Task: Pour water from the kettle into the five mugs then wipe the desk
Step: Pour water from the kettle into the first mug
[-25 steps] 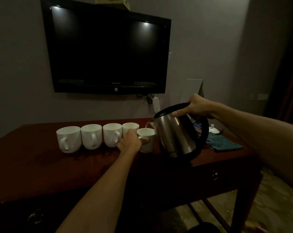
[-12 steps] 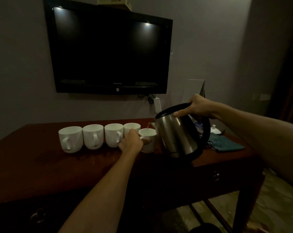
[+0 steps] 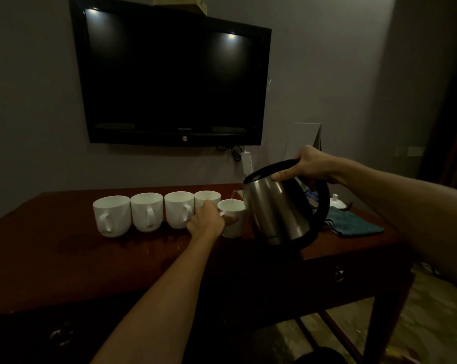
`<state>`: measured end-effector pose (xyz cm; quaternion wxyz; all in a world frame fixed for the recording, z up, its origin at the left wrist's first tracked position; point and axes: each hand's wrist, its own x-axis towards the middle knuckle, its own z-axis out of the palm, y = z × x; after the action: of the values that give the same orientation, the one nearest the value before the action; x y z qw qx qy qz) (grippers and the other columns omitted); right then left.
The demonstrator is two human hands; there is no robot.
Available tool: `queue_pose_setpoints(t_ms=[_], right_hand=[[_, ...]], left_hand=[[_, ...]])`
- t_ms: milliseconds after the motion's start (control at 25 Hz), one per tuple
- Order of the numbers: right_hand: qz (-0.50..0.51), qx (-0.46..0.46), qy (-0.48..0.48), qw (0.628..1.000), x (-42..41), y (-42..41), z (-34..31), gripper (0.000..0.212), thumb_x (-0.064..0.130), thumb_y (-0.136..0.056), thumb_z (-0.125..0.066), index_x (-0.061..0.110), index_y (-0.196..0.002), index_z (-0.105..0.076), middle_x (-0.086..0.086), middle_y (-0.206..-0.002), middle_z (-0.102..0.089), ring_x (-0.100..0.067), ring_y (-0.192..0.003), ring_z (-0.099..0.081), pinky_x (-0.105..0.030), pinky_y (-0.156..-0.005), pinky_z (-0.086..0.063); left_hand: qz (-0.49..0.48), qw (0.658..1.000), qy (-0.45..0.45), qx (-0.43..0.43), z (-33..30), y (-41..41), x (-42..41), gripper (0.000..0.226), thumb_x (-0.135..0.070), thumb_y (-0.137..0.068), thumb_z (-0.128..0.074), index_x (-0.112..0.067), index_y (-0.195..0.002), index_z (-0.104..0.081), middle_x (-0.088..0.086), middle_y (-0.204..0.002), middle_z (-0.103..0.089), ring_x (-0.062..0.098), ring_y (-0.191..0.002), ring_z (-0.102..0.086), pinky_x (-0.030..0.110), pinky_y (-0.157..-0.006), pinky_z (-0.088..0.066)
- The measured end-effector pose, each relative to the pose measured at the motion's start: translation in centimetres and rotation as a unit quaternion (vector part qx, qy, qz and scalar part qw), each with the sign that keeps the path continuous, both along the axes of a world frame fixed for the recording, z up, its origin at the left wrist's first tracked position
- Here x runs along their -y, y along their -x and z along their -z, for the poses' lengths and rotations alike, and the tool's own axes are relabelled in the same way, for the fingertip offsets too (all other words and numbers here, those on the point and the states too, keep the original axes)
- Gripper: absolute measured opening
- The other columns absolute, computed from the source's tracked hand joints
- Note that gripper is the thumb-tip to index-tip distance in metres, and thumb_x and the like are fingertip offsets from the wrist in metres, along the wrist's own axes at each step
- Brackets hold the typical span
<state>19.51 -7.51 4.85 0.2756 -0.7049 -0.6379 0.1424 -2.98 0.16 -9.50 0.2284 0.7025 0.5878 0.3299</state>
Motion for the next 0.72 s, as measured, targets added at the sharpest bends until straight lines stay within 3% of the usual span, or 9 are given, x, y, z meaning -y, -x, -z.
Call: queue_pose_setpoints(t_ms=[240, 400, 560, 720], right_hand=[[0.000, 0.011, 0.011, 1.000, -0.18, 0.34, -0.30, 0.072, 0.053, -0.055, -0.085, -0.008, -0.090, -0.068, -0.005, -0.058, -0.052, -0.015, -0.047, -0.052, -0.027, -0.045, -0.045], [0.002, 0.013, 0.007, 1.000, -0.15, 0.17, -0.19, 0.088, 0.060, -0.044, -0.084, -0.009, -0.095, -0.068, -0.006, -0.061, -0.054, -0.015, -0.047, -0.053, -0.028, -0.046, -0.045], [-0.002, 0.003, 0.011, 1.000, -0.04, 0.23, -0.22, 0.078, 0.052, -0.053, -0.083, -0.010, -0.097, -0.068, -0.005, -0.058, -0.053, -0.010, -0.041, -0.051, -0.025, -0.044, -0.044], [-0.003, 0.001, 0.011, 1.000, 0.04, 0.34, -0.22, 0.072, 0.050, -0.058, -0.083, -0.010, -0.093, -0.068, -0.005, -0.058, -0.053, -0.010, -0.042, -0.051, -0.024, -0.043, -0.043]], left_hand=[[-0.007, 1.000, -0.011, -0.001, -0.27, 0.05, 0.48, 0.052, -0.050, -0.081, -0.073, -0.014, -0.114, -0.055, 0.005, -0.119, -0.061, 0.025, -0.117, -0.049, 0.032, -0.077, -0.030], [0.003, 1.000, -0.012, 0.002, -0.16, 0.08, 0.32, 0.050, -0.049, -0.080, -0.073, -0.013, -0.110, -0.057, 0.003, -0.110, -0.062, 0.018, -0.097, -0.048, 0.031, -0.074, -0.032], [0.001, 1.000, -0.015, 0.001, 0.05, 0.04, -0.16, 0.046, -0.049, -0.081, -0.073, -0.014, -0.108, -0.058, 0.002, -0.109, -0.063, 0.014, -0.092, -0.045, 0.031, -0.076, -0.032], [-0.003, 1.000, -0.016, 0.001, -0.10, -0.01, 0.14, 0.045, -0.046, -0.084, -0.072, -0.013, -0.113, -0.060, 0.005, -0.115, -0.063, 0.024, -0.120, -0.050, 0.033, -0.082, -0.036]])
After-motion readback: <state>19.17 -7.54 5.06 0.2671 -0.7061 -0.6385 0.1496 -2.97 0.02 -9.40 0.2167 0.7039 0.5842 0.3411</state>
